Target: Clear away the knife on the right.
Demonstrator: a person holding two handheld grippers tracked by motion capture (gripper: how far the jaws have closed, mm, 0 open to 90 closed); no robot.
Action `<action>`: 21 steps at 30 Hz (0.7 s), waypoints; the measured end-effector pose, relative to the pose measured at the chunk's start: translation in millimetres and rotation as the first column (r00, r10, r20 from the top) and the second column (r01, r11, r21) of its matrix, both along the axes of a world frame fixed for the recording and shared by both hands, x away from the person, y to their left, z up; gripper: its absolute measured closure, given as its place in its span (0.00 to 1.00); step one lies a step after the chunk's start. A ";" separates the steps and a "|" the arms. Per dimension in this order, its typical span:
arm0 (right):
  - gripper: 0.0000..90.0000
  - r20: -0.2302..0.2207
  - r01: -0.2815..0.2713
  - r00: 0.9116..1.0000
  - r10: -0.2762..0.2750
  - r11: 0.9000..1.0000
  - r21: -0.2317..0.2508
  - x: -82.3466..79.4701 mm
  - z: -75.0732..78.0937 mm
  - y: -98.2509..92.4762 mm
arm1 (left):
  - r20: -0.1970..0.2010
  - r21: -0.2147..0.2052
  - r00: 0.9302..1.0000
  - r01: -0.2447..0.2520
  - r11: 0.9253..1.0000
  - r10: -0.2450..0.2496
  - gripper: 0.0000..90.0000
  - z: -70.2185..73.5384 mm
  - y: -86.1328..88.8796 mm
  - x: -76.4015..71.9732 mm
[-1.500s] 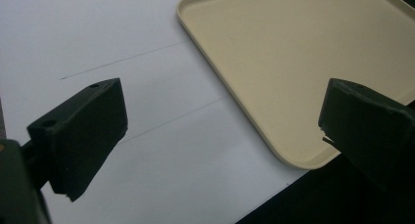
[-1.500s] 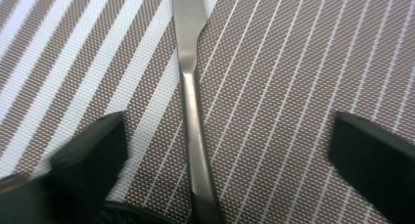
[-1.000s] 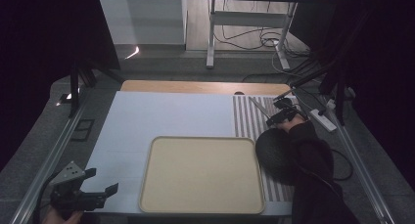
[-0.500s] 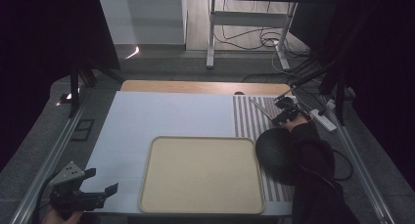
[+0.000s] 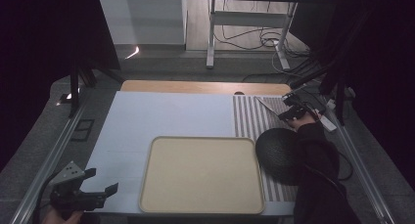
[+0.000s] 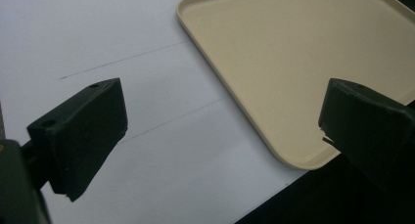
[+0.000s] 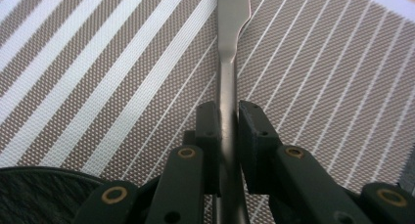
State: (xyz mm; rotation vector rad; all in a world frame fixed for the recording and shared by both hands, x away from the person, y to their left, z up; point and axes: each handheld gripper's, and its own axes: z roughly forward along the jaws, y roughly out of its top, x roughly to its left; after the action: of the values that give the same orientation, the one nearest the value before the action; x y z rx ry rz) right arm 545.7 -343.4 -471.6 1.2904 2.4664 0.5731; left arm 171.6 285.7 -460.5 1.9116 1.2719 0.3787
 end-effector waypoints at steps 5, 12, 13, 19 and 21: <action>0.89 0.007 0.013 1.000 -0.013 0.998 0.059 -1.8 7.4 -5.0 | 0.001 -0.001 1.000 -0.001 1.000 0.001 0.04 -0.1 0.0 0.0; 0.89 0.004 0.006 1.000 -0.006 0.992 0.122 -9.6 16.5 -5.0 | 0.001 0.001 1.000 0.000 1.000 0.000 0.04 0.0 -0.2 0.1; 0.89 0.002 0.003 1.000 -0.004 0.991 0.132 -11.3 17.6 -4.2 | 0.001 0.001 1.000 0.000 1.000 0.000 0.04 0.0 -0.3 0.1; 0.89 -0.008 -0.021 1.000 0.023 0.987 0.156 -23.7 23.2 5.1 | 0.003 0.002 1.000 0.001 1.000 -0.001 0.04 0.0 -0.7 0.3; 0.89 -0.010 -0.029 0.999 0.031 0.986 0.165 -28.3 24.6 8.9 | 0.001 0.005 1.000 0.001 1.000 -0.001 0.04 0.2 -0.8 0.5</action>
State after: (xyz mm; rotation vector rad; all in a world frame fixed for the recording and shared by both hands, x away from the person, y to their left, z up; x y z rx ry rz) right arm 517.5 -334.5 -447.0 1.3216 2.4971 0.7938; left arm 172.1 284.9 -460.4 1.9158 1.2702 0.3820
